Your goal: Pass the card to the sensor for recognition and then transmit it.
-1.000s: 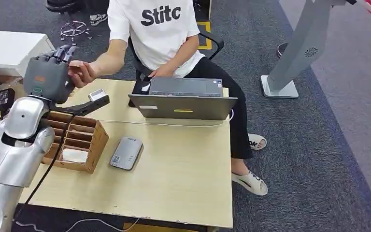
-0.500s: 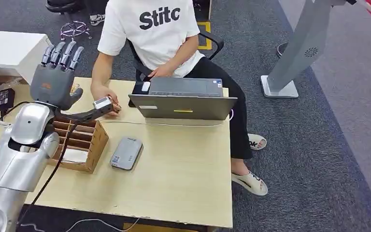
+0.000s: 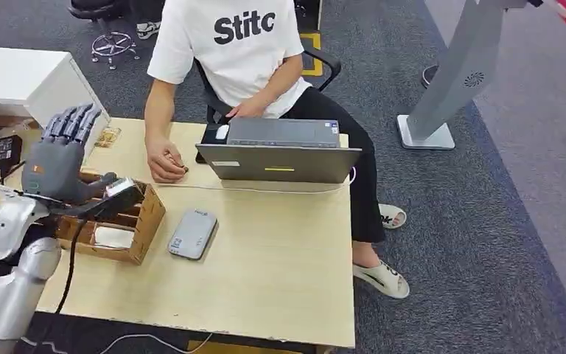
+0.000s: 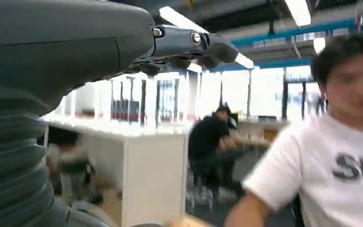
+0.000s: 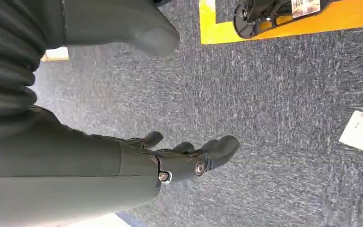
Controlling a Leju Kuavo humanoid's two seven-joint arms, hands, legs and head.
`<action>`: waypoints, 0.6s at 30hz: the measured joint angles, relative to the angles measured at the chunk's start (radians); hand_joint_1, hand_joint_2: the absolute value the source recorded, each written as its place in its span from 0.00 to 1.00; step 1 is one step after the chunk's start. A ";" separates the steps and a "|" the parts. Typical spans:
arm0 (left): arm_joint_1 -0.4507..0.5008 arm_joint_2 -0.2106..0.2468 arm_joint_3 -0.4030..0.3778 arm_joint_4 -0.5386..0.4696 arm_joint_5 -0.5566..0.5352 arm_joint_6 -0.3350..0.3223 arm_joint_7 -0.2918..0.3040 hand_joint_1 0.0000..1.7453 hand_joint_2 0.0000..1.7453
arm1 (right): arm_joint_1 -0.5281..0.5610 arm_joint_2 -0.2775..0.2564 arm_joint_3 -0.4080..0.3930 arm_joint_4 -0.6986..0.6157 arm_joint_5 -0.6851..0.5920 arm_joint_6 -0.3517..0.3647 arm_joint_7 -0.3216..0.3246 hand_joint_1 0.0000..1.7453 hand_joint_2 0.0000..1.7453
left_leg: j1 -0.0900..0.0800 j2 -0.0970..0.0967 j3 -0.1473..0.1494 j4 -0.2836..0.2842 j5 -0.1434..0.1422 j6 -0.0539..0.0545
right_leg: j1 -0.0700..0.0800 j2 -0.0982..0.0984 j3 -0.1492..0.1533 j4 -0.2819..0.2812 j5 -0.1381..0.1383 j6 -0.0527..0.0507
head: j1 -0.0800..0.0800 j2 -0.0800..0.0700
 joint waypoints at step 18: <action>0.302 0.447 0.033 -0.392 0.442 -0.332 0.015 0.00 1.00 | 0.003 -0.001 -0.037 0.000 0.010 -0.011 -0.023 0.00 1.00 | 0.001 -0.001 -0.001 0.000 0.000 0.000 | 0.000 -0.001 -0.001 0.000 0.000 0.000 | 0.000 0.000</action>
